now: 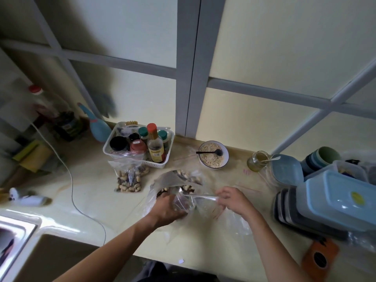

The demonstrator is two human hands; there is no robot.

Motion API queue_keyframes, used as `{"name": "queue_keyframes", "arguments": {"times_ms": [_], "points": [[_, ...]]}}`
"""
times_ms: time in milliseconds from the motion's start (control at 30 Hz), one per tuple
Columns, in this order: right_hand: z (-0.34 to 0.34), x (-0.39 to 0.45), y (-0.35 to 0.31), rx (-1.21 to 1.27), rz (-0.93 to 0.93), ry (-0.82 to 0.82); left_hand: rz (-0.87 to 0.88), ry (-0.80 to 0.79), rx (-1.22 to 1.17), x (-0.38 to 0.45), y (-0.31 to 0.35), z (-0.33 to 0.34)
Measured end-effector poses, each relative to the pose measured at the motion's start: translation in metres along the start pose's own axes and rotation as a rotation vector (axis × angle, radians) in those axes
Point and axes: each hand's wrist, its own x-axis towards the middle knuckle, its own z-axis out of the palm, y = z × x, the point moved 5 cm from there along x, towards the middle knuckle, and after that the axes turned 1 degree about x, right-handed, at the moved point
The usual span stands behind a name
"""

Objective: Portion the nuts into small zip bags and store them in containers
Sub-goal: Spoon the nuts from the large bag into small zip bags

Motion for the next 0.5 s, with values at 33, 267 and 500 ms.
{"name": "queue_keyframes", "arguments": {"times_ms": [33, 267, 500], "points": [[0.001, -0.006, -0.016, 0.121, -0.049, 0.000, -0.008, 0.020, -0.007, 0.002, 0.000, -0.002], [0.065, -0.002, -0.072, 0.387, -0.180, 0.017, -0.184, 0.067, -0.039, 0.009, -0.011, -0.016], [0.118, 0.009, -0.065, -0.164, -0.269, 0.229, -0.272, 0.008, 0.047, 0.019, -0.017, -0.031]]}}
